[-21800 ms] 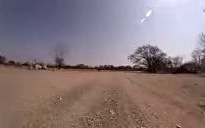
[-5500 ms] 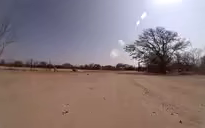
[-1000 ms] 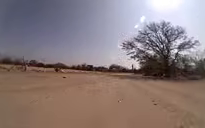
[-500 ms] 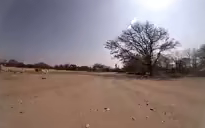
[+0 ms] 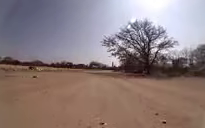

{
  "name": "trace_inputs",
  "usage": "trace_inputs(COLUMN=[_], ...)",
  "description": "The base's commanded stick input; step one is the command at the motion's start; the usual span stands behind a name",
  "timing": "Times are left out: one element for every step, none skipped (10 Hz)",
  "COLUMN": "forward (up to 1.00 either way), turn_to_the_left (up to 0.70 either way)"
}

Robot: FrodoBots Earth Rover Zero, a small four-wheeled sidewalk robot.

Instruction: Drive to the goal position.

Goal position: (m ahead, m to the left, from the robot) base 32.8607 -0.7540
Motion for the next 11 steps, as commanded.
trace_inputs(forward=[1.0,1.0,1.0,1.0,1.0,1.0,1.0,1.0,1.0,1.0,1.0], turn_to_the_left=[0.0,0.0,0.0,0.0,0.0,0.0,0.0,0.0,0.0,0.0,0.0])
